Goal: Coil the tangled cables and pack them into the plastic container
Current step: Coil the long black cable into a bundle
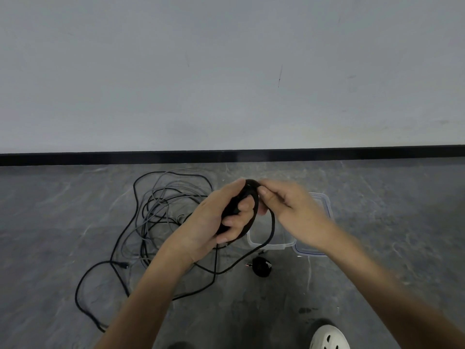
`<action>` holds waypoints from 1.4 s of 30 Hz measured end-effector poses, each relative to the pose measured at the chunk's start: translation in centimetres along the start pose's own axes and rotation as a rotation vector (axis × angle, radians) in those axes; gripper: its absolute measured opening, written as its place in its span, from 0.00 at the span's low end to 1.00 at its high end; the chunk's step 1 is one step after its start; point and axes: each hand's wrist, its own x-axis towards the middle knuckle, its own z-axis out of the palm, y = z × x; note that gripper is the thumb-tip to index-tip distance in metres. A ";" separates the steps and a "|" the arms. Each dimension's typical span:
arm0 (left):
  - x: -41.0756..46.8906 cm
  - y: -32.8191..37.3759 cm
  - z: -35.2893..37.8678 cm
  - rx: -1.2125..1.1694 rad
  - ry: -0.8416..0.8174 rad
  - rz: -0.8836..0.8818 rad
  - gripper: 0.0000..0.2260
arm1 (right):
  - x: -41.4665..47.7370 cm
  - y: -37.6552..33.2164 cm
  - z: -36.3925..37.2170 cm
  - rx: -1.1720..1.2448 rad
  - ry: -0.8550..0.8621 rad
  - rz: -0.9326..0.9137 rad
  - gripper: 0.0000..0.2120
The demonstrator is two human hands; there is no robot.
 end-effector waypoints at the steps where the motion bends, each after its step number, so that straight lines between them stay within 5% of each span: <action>1: 0.1 0.0 0.1 -0.009 0.020 0.005 0.19 | 0.0 -0.1 0.1 -0.020 0.016 -0.002 0.13; 6: 0.1 -0.1 0.3 -0.083 0.096 0.072 0.20 | -0.1 -0.7 0.8 -0.021 0.046 -0.016 0.13; 14: 0.1 0.3 -0.1 -0.509 0.154 0.185 0.22 | -0.4 0.1 2.0 -0.071 -0.133 0.167 0.11; 20: 0.4 0.4 -0.3 -0.373 0.352 0.254 0.20 | -0.6 0.0 2.8 0.020 -0.139 0.245 0.06; 31: -0.2 0.7 -0.7 -0.273 0.338 0.070 0.21 | -0.1 0.9 1.5 -0.067 0.135 0.182 0.16; 42: 0.1 -0.2 0.6 0.136 -0.019 -0.216 0.19 | 0.8 1.7 -0.5 -0.060 0.421 0.153 0.15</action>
